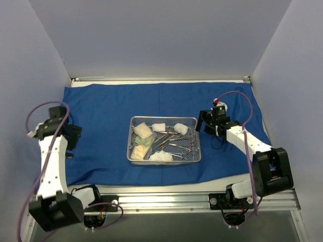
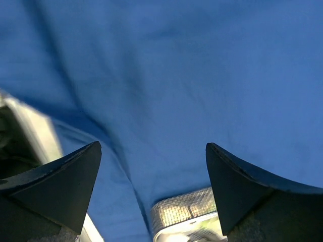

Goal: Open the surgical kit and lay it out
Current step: Move the container from the surgical kit.

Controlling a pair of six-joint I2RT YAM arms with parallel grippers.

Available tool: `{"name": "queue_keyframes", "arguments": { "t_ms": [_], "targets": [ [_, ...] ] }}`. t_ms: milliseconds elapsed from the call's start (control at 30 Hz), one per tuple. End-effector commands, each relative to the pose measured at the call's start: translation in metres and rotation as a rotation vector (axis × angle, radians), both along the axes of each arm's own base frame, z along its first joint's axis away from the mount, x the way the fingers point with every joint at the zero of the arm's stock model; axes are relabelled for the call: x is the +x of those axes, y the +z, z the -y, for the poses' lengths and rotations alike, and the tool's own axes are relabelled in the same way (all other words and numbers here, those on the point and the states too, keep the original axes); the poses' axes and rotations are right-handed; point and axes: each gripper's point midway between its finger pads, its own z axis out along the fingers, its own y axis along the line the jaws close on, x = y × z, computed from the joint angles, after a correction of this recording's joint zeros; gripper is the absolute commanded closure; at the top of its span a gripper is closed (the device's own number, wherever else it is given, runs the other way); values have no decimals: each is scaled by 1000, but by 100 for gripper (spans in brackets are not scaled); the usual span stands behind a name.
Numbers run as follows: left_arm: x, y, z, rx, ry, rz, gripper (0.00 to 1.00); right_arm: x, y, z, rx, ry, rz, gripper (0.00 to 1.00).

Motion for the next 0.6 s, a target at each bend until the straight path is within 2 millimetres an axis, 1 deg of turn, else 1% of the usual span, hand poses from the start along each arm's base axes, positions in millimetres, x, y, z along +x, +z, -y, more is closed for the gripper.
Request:
{"name": "queue_keyframes", "arguments": {
  "t_ms": [0,33,100,133,167,200,233,300,333,367,400,433,467,500,533,567],
  "targets": [
    [58,-7,25,44,-134,-40,6,0,9,37,-72,-166,-12,0],
    [75,-16,30,22,-154,-78,6,-3,8,46,-93,-199,-17,0],
    [96,-23,36,14,-212,-89,6,-11,7,63,-91,-269,-33,0],
    [107,-33,37,8,-230,-116,6,-18,1,71,-79,-312,-51,0],
    [113,-37,40,-3,-243,-115,6,-21,0,74,-55,-326,-58,0],
    [121,-42,41,-10,-252,-111,6,-20,1,88,-38,-367,-51,0],
    [131,-52,41,-15,-262,-112,6,-20,3,90,-34,-347,-37,0],
    [146,-61,45,-33,-289,-97,6,-13,13,81,-14,-275,-7,0],
    [149,-73,46,-46,-297,-126,6,-9,18,73,16,-217,5,0],
    [152,-77,47,-49,-316,-137,6,-2,26,66,28,-161,41,0],
    [160,-77,47,-50,-328,-132,6,2,35,54,72,-96,74,0],
    [162,-87,47,-53,-335,-162,6,3,40,43,80,-45,93,0],
    [164,-90,48,-48,-356,-174,6,6,45,37,79,-17,116,0],
    [172,-92,49,-47,-371,-159,6,7,46,31,82,12,122,1],
    [174,-101,51,-54,-401,-179,6,8,47,24,81,34,122,2],
    [177,-106,53,-62,-420,-181,6,9,45,21,82,44,119,2]
  ]
}}
